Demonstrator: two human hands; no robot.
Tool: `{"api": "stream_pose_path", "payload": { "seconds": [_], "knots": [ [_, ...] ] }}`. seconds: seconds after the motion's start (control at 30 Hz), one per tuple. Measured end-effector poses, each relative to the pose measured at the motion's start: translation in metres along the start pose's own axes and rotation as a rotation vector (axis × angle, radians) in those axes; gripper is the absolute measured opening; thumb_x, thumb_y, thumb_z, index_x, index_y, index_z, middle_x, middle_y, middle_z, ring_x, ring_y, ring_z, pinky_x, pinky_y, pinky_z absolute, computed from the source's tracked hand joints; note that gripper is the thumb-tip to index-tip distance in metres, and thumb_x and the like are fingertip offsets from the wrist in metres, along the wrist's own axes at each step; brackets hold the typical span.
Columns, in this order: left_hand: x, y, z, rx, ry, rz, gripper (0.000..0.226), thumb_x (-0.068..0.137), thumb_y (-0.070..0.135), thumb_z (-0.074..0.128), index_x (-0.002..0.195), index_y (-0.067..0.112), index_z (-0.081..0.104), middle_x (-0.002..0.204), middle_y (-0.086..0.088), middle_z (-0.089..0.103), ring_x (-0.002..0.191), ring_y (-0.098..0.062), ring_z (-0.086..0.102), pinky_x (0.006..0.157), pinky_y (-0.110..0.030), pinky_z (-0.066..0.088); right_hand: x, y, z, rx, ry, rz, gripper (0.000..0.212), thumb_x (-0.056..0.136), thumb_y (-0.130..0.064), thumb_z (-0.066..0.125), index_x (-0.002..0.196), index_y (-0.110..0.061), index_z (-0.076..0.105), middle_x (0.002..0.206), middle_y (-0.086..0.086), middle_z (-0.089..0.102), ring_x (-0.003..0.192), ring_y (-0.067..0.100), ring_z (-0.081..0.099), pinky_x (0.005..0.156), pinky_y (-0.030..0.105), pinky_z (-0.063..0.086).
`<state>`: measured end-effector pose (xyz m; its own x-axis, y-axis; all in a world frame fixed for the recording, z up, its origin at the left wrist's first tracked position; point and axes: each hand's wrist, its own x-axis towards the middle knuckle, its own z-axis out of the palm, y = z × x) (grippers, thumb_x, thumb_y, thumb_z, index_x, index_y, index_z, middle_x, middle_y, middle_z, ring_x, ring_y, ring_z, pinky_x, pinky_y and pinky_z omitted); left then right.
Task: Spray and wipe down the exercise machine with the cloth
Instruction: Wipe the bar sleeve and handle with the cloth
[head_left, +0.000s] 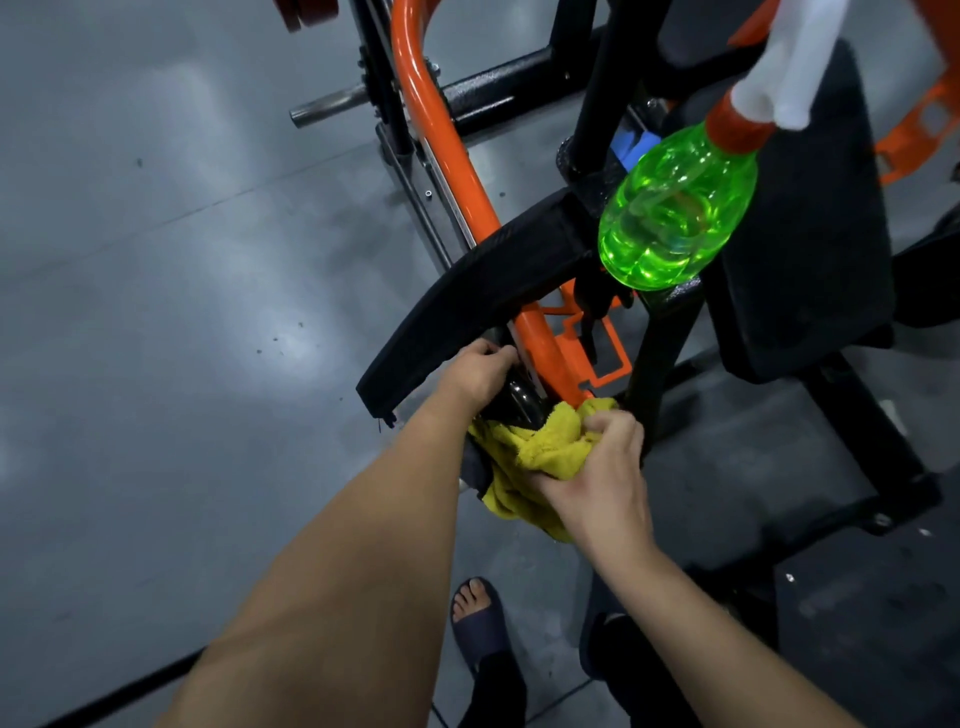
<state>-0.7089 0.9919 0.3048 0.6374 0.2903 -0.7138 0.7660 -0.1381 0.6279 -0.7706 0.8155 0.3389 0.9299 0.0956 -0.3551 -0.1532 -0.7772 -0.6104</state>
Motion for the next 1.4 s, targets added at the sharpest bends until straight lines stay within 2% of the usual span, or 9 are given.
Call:
{"api": "stream_pose_path", "payload": {
  "seconds": [0.1, 0.2, 0.3, 0.53, 0.8, 1.07, 1.2, 1.27, 1.4],
  "knots": [
    [-0.017, -0.001, 0.0, 0.323, 0.145, 0.217, 0.033, 0.103, 0.047, 0.053, 0.113, 0.022, 0.071, 0.106, -0.001, 0.07, 0.1, -0.023, 0.068, 0.089, -0.041, 0.057, 0.021, -0.017, 0.005, -0.114, -0.139, 0.173, 0.104, 0.061, -0.052, 0.093, 0.14, -0.015, 0.038, 0.13, 0.005, 0.034, 0.089, 0.027, 0.051, 0.083, 0.035, 0.049],
    [-0.031, -0.009, -0.006, 0.418, 0.039, 0.385, 0.033, 0.102, 0.045, 0.058, 0.126, 0.027, 0.071, 0.157, -0.002, 0.047, 0.146, -0.019, 0.04, 0.117, -0.039, 0.037, 0.04, -0.037, 0.011, -0.369, -0.235, 0.142, 0.066, 0.077, -0.049, 0.08, 0.124, -0.009, 0.059, 0.13, 0.017, 0.044, 0.091, 0.028, 0.052, 0.084, 0.031, 0.047],
    [-0.039, -0.006, -0.01, 0.39, 0.043, 0.427, 0.033, 0.105, 0.04, 0.056, 0.132, 0.027, 0.068, 0.162, 0.0, 0.041, 0.15, -0.015, 0.034, 0.118, -0.029, 0.029, 0.065, -0.056, 0.022, -0.436, -0.252, 0.153, 0.052, 0.086, -0.032, 0.075, 0.131, -0.011, 0.058, 0.135, 0.02, 0.045, 0.114, 0.034, 0.057, 0.089, 0.036, 0.05],
    [-0.035, 0.008, -0.03, 0.519, 0.037, 0.193, 0.042, 0.102, 0.06, 0.048, 0.13, 0.037, 0.069, 0.095, 0.003, 0.069, 0.102, -0.021, 0.067, 0.086, -0.034, 0.053, 0.065, -0.061, 0.028, -0.406, -0.205, 0.087, 0.052, 0.085, -0.038, 0.077, 0.124, -0.008, 0.062, 0.136, 0.014, 0.042, 0.112, 0.036, 0.057, 0.085, 0.037, 0.049],
    [-0.031, 0.018, -0.021, 0.581, 0.002, 0.11, 0.065, 0.093, 0.069, 0.058, 0.146, 0.03, 0.057, 0.145, -0.004, 0.06, 0.129, -0.027, 0.058, 0.106, -0.041, 0.05, -0.012, -0.005, 0.011, -0.239, -0.097, 0.101, 0.064, 0.069, -0.032, 0.091, 0.109, 0.006, 0.06, 0.123, 0.02, 0.048, 0.104, 0.044, 0.058, 0.091, 0.045, 0.047],
    [-0.019, 0.025, -0.023, 0.258, -0.126, -0.127, 0.066, 0.099, 0.053, 0.06, 0.15, 0.012, 0.05, 0.154, -0.007, 0.048, 0.142, -0.029, 0.046, 0.115, -0.034, 0.037, 0.047, -0.051, 0.031, -0.304, -0.028, 0.034, 0.067, 0.077, -0.065, 0.074, 0.112, -0.008, 0.071, 0.122, 0.013, 0.054, 0.111, 0.039, 0.053, 0.095, 0.04, 0.043],
    [-0.027, 0.019, -0.018, 0.169, -0.183, -0.198, 0.075, 0.104, 0.056, 0.046, 0.16, 0.012, 0.027, 0.145, 0.005, 0.041, 0.148, -0.027, 0.035, 0.103, -0.023, 0.035, 0.057, -0.061, 0.032, -0.333, -0.041, -0.026, 0.055, 0.083, -0.055, 0.073, 0.113, -0.01, 0.067, 0.119, 0.013, 0.056, 0.104, 0.037, 0.055, 0.088, 0.038, 0.041],
    [-0.024, 0.01, -0.02, 0.283, -0.049, -0.129, 0.101, 0.091, 0.072, 0.056, 0.165, 0.02, 0.011, 0.165, -0.003, 0.032, 0.152, -0.031, 0.031, 0.118, -0.036, 0.033, 0.053, -0.056, 0.027, -0.318, -0.105, -0.06, 0.048, 0.088, -0.046, 0.069, 0.119, -0.01, 0.064, 0.127, 0.014, 0.053, 0.108, 0.037, 0.052, 0.097, 0.04, 0.04],
    [-0.023, 0.014, -0.018, 0.33, -0.154, 0.039, 0.07, 0.099, 0.05, 0.062, 0.158, 0.024, 0.038, 0.169, 0.006, 0.025, 0.155, -0.018, 0.023, 0.125, -0.034, 0.023, 0.043, -0.032, 0.009, -0.135, -0.327, -0.098, 0.066, 0.094, -0.04, 0.069, 0.148, -0.01, 0.045, 0.165, 0.003, 0.013, 0.145, 0.029, 0.019, 0.119, 0.036, 0.022]
  ]
}}
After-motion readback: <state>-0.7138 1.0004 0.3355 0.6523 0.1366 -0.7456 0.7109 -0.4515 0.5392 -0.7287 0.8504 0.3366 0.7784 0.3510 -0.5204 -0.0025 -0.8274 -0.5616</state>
